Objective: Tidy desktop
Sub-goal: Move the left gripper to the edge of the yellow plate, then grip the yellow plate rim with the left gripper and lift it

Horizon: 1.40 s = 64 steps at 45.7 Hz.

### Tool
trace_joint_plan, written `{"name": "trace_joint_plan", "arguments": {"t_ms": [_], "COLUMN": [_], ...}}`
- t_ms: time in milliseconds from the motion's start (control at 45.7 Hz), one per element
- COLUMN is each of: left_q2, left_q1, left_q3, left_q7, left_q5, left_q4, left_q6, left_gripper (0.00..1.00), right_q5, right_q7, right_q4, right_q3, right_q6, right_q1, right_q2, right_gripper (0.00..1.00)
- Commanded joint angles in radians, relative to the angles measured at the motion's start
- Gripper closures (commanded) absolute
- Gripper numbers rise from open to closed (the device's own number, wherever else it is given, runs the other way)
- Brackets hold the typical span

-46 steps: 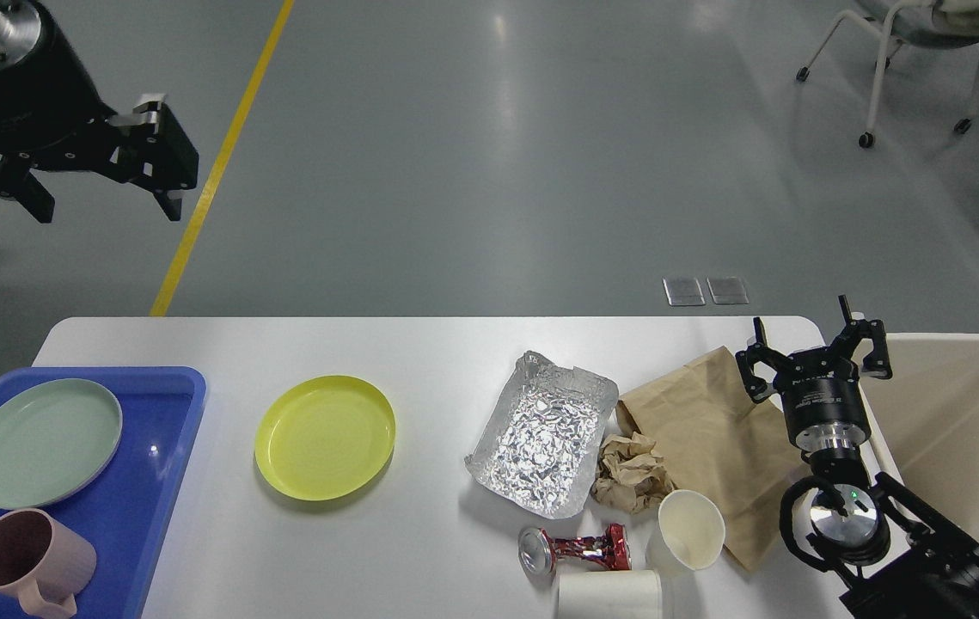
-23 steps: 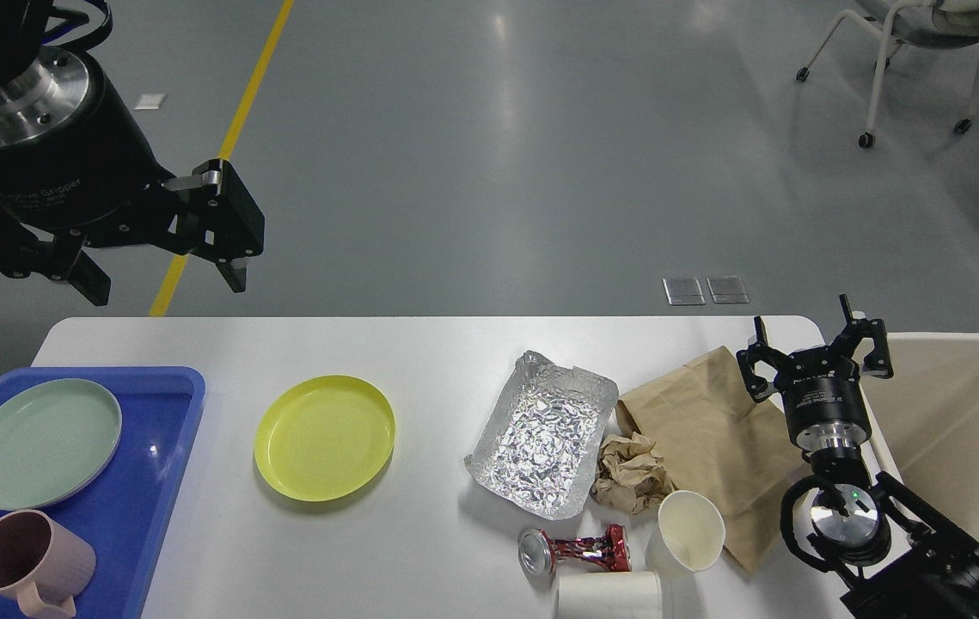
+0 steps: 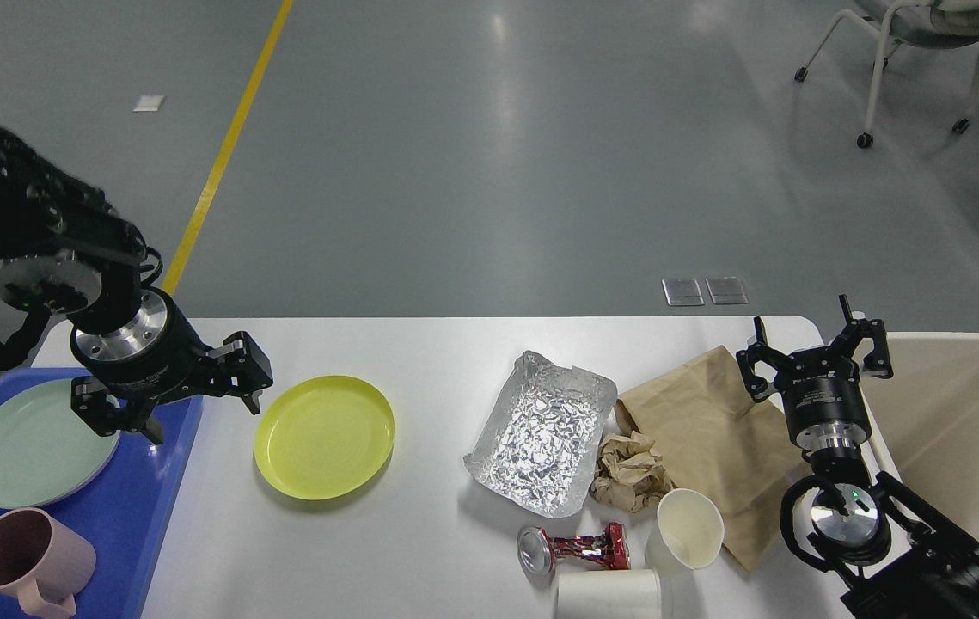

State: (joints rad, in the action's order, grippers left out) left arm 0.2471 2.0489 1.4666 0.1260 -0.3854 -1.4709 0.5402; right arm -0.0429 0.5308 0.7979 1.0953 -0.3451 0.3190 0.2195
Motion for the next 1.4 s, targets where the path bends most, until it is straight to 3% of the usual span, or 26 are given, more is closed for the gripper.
{"name": "trace_joint_plan", "arguments": {"t_ms": [0,175,438,635,722,1094,1379], "left_q2": [0.030,0.018,0.011,0.000,-0.005,-0.019,-0.016], "left_q1": [-0.110,-0.234,-0.341,-0.499,-0.547,-0.728,-0.765], "left_q3": [-0.052,-0.089,-0.104,-0.206,-0.265,-0.347,-0.364], "left_q7": [-0.014,-0.012,-0.009,-0.003,-0.017,-0.002,-0.002], "left_q5": [-0.006,-0.007,-0.157,-0.214,-0.181,-0.170,-0.151], "left_q4": [0.044,0.073,0.104,0.178,0.216,0.400,0.485], "left_q6": [-0.034,-0.190,-0.328,-0.525,-0.526,-0.529,-0.529], "left_gripper": [0.04,0.04,0.07,0.06,0.06,0.06,0.06], "right_q5": [0.000,0.000,0.001,0.000,0.000,0.000,0.000], "right_q7": [0.000,0.000,0.000,0.000,0.000,0.000,0.000], "right_q4": [0.000,0.000,0.000,0.000,0.000,0.000,0.000], "right_q3": [0.000,0.000,0.000,0.000,0.000,0.000,0.000], "right_q6": [0.000,0.000,0.000,0.000,0.000,0.000,0.000], "right_q1": [0.000,0.000,0.000,0.000,0.000,0.000,0.000], "right_q2": [0.000,0.000,0.000,0.000,0.000,0.000,0.000], "right_gripper": [0.00,0.00,0.00,0.00,0.00,0.00,0.00]}}
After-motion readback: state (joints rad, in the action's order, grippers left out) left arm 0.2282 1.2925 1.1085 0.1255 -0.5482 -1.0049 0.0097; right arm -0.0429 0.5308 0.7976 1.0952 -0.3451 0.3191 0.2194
